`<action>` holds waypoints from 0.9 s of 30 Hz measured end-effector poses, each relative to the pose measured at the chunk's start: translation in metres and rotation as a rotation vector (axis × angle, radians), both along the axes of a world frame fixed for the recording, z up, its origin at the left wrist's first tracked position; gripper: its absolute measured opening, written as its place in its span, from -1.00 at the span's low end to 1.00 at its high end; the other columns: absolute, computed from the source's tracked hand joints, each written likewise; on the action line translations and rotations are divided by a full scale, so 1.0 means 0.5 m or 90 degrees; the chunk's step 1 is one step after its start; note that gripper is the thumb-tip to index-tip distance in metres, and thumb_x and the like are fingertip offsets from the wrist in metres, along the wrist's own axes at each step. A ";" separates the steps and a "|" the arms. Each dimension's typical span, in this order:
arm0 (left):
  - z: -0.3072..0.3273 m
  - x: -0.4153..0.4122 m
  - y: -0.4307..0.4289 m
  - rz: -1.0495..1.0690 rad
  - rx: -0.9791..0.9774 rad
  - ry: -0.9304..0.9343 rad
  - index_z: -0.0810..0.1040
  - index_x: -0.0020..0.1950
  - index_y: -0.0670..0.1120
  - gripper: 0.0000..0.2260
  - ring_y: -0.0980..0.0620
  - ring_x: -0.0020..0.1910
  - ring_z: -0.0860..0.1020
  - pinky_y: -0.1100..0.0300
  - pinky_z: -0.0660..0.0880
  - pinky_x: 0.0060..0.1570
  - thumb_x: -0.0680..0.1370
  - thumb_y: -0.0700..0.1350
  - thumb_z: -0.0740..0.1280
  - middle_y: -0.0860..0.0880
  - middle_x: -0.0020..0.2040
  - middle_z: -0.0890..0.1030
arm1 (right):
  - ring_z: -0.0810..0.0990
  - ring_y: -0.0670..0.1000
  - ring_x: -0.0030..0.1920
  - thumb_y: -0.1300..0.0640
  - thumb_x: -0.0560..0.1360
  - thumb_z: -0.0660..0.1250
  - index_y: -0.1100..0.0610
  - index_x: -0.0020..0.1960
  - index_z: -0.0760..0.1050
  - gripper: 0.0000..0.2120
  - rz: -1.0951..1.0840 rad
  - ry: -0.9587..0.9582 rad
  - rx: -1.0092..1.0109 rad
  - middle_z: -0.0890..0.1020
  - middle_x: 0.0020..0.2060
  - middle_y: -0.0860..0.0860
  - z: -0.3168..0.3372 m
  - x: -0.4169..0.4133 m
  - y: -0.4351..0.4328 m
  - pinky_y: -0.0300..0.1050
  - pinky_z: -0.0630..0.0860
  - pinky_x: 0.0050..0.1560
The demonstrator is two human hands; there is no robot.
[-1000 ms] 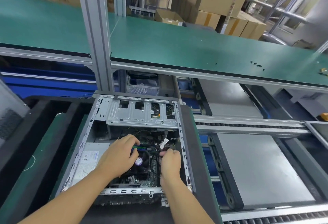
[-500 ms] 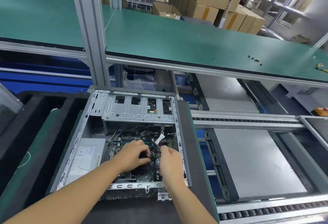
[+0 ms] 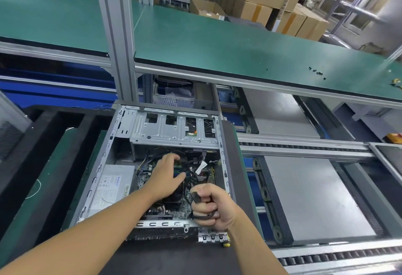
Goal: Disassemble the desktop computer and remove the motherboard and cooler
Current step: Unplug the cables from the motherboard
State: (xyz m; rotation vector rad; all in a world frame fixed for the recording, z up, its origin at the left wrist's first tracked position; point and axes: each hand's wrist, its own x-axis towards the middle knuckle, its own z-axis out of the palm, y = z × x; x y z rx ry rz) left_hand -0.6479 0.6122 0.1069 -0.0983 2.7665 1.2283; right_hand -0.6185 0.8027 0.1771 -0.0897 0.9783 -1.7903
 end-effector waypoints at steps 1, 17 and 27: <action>0.006 -0.005 -0.001 -0.002 0.032 -0.023 0.28 0.45 0.02 -0.52 0.03 0.29 0.42 0.00 0.32 0.37 0.58 0.07 0.33 0.11 0.32 0.44 | 0.05 -0.16 -0.63 0.16 0.45 0.21 0.02 -0.33 0.15 -0.72 0.019 -0.012 -0.028 0.15 -0.59 -0.11 -0.001 -0.003 0.001 -0.34 0.01 -0.61; 0.041 0.071 -0.026 -0.178 -0.094 -0.018 0.38 -0.28 -0.02 -0.78 0.03 -0.25 0.50 0.01 0.51 -0.16 0.52 0.04 0.13 0.05 -0.25 0.51 | 0.21 -0.03 -0.42 0.00 0.52 0.27 0.02 -0.34 0.22 -0.67 -0.271 0.433 0.567 0.26 -0.47 -0.09 -0.034 0.008 -0.065 -0.09 0.19 -0.35; 0.082 0.061 -0.040 -0.215 -0.069 0.000 0.60 -0.23 -0.03 -0.62 0.06 -0.22 0.51 0.06 0.48 -0.12 0.41 0.13 0.06 0.05 -0.23 0.57 | 0.34 -0.08 -0.47 -0.26 0.54 0.24 0.13 -0.12 0.51 -0.57 -0.219 0.271 0.564 0.44 -0.46 -0.10 -0.036 -0.025 -0.095 -0.18 0.27 -0.41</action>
